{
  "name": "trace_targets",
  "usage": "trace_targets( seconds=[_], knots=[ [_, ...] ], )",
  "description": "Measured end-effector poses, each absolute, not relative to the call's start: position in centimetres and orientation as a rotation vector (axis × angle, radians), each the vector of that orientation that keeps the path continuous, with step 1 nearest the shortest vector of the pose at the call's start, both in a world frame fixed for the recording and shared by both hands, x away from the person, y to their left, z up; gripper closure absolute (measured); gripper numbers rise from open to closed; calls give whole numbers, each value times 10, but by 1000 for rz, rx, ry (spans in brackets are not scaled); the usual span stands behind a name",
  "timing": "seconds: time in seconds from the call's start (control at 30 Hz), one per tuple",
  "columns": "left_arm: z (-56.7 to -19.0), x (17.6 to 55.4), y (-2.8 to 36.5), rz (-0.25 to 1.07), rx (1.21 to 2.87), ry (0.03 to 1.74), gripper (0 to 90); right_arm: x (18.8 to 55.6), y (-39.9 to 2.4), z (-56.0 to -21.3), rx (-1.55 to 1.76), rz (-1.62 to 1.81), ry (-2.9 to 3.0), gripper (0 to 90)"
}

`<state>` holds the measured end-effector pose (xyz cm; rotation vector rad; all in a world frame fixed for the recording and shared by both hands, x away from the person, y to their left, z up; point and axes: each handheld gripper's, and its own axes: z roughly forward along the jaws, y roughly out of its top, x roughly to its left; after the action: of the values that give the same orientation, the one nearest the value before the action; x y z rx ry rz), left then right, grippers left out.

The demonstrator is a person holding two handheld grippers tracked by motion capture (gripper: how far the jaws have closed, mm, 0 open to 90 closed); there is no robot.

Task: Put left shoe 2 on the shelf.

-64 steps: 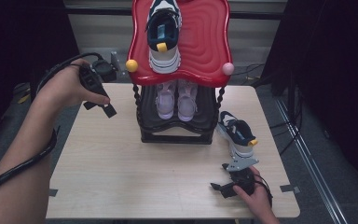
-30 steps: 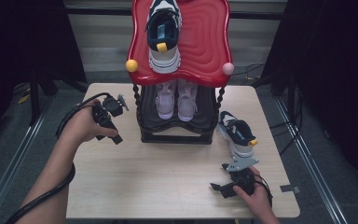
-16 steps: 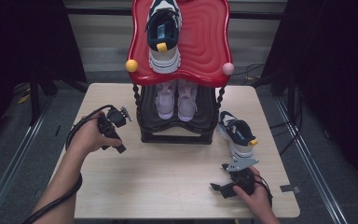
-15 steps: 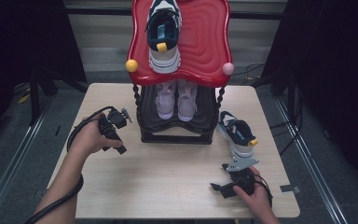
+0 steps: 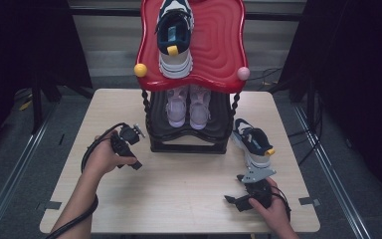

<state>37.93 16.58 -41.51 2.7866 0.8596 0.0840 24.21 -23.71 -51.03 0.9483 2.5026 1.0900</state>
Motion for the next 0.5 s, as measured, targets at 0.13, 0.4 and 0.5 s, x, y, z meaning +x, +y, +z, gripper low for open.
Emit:
trace_targets(
  seconds=[0.13,0.4,0.5],
  knots=[
    [-423,378,166,79,2770,874,206,242,-237,-510,949,1090,2502,125],
    [-435,375,165,103,2686,896,185,242,-237,-510,945,1089,2504,125],
    [-439,374,163,113,2647,907,183,242,-237,-510,945,1088,2504,125]
  ],
)
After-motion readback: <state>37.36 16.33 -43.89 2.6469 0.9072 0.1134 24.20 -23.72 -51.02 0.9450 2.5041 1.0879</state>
